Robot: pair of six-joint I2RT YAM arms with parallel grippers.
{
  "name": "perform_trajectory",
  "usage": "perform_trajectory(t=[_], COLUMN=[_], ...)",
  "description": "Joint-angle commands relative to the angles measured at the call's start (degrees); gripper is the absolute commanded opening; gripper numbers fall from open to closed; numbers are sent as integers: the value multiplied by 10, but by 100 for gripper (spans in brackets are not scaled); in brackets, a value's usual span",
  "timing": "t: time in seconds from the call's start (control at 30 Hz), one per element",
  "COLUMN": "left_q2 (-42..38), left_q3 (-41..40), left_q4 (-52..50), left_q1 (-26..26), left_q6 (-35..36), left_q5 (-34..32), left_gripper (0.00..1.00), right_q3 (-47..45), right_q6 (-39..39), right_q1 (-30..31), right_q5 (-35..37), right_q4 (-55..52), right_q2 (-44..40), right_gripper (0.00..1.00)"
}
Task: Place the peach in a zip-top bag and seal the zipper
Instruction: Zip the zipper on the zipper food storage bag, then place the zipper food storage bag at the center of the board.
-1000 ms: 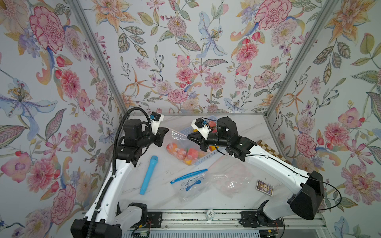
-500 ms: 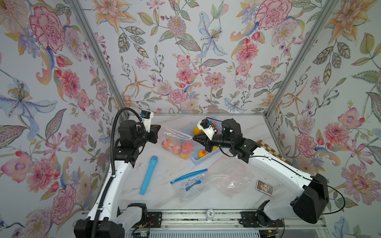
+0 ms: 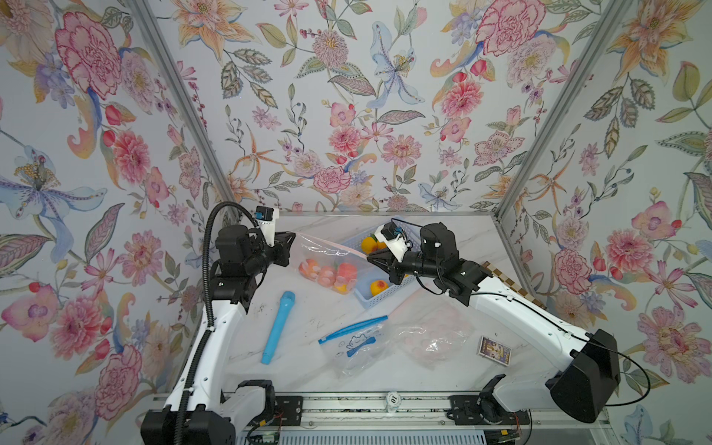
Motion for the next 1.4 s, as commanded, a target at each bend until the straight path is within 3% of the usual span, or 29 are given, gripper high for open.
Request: perform_trajectory(t=[0.0, 0.13, 0.37, 0.5, 0.6, 0.73, 0.87, 1.1, 1.37], left_q2=[3, -12, -28, 5, 47, 114, 177, 304, 378], left_q3=[18, 27, 32, 55, 89, 159, 205, 343, 412], left_q4=[-13, -41, -52, -78, -140, -248, -280, -538, -587], left_q1=[8, 8, 4, -2, -7, -20, -27, -66, -101], left_q6=[13, 54, 139, 201, 285, 402, 445, 666, 706], left_q5=[67, 97, 208, 258, 285, 270, 255, 259, 254], left_gripper=[52, 82, 91, 91, 91, 91, 91, 89, 88], right_q3=[31, 55, 68, 82, 101, 125, 141, 156, 164], right_q6=[-3, -10, -25, -42, -64, -91, -105, -116, -122], right_q1=[-4, -1, 10, 16, 22, 29, 35, 41, 44], right_q5=[-3, -16, -21, -20, -13, 1, 5, 13, 14], right_q4=[-35, -44, -60, -82, -110, -139, -154, -161, -163], right_q2=[2, 15, 21, 21, 24, 30, 37, 49, 60], right_gripper=[0, 0, 0, 0, 0, 0, 0, 0, 0])
